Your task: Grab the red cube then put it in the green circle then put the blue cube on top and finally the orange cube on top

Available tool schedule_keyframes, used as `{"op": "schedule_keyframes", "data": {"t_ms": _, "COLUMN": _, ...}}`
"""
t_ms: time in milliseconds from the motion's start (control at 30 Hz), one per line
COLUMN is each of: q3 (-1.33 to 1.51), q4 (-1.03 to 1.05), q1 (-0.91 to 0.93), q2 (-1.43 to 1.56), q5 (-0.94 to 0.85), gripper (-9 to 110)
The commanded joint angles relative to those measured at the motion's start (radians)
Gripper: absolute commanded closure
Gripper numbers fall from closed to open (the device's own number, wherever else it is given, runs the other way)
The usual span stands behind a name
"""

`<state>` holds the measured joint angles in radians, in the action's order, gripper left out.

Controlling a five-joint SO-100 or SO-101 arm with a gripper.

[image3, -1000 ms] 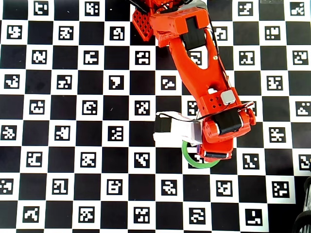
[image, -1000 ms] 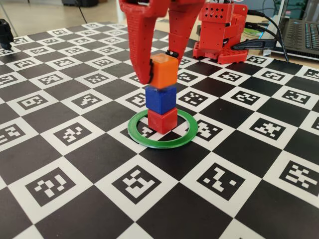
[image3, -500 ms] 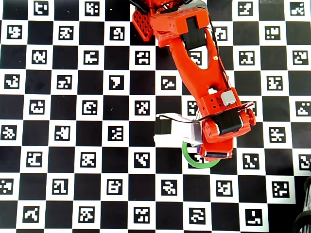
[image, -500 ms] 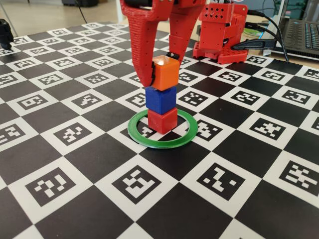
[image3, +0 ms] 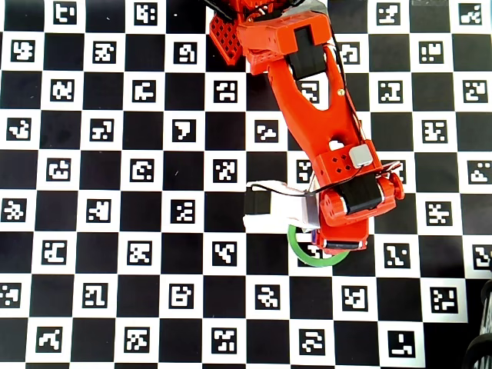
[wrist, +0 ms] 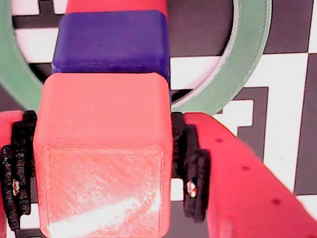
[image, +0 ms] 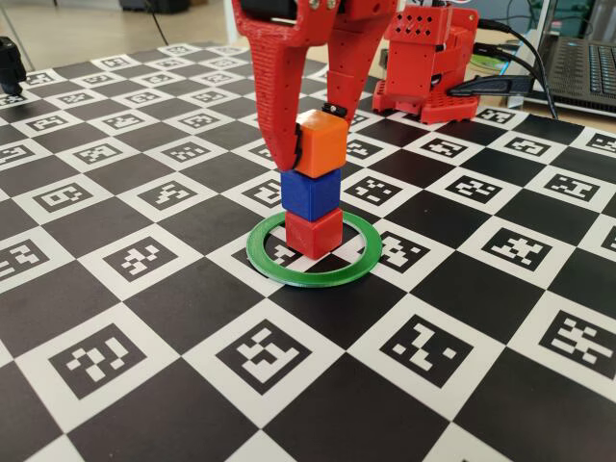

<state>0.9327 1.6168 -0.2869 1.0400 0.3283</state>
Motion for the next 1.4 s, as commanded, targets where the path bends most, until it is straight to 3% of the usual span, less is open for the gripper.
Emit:
{"op": "schedule_keyframes", "data": {"t_ms": 0, "q3": -0.002, "q4": 0.003, "q1": 0.009, "q2": 0.038, "q5": -0.008, "gripper": 93}}
{"op": "schedule_keyframes", "data": {"t_ms": 367, "q3": 0.017, "q4": -0.003, "q1": 0.000, "q2": 0.035, "q5": -0.012, "gripper": 90}}
{"op": "schedule_keyframes", "data": {"t_ms": 533, "q3": 0.017, "q4": 0.000, "q1": -0.002, "q2": 0.037, "q5": -0.018, "gripper": 73}}
{"op": "schedule_keyframes", "data": {"t_ms": 767, "q3": 0.008, "q4": 0.021, "q1": -0.003, "q2": 0.067, "q5": -0.011, "gripper": 61}}
{"op": "schedule_keyframes", "data": {"t_ms": 1200, "q3": 0.049, "q4": 0.097, "q1": 0.006, "q2": 0.360, "q5": -0.057, "gripper": 59}}
{"op": "schedule_keyframes", "data": {"t_ms": 1367, "q3": 0.199, "q4": 0.054, "q1": 0.037, "q2": 0.557, "q5": -0.183, "gripper": 60}}
